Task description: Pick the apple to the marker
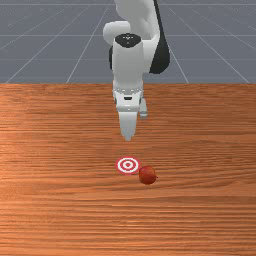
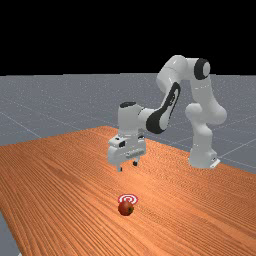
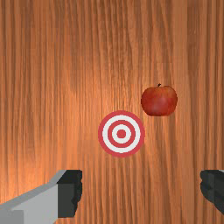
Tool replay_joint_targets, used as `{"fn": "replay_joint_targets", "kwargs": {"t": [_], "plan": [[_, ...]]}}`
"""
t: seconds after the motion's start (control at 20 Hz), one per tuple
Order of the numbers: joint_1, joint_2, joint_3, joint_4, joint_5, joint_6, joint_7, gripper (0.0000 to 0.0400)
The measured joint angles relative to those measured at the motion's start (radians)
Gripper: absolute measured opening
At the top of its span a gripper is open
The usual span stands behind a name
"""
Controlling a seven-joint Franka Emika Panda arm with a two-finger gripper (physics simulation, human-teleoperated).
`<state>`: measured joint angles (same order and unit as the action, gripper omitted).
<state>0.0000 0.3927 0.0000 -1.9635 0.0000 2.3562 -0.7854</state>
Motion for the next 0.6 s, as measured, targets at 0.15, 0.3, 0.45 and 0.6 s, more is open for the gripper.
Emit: {"fn": "replay_joint_targets", "kwargs": {"t": [0.15, 0.3, 0.45, 0.6], "plan": [[0.005, -0.004, -0.005, -0.002, 0.002, -0.008, 0.03, 0.0344], [0.054, -0.18, -0.052, -0.125, -0.036, -0.138, 0.452, 0.0137], [0.096, -0.251, -0.09, -0.121, -0.039, -0.271, 1.036, 0.0031], [0.112, -0.228, -0.117, -0.083, 0.0, -0.361, 1.419, 0.0007]]}}
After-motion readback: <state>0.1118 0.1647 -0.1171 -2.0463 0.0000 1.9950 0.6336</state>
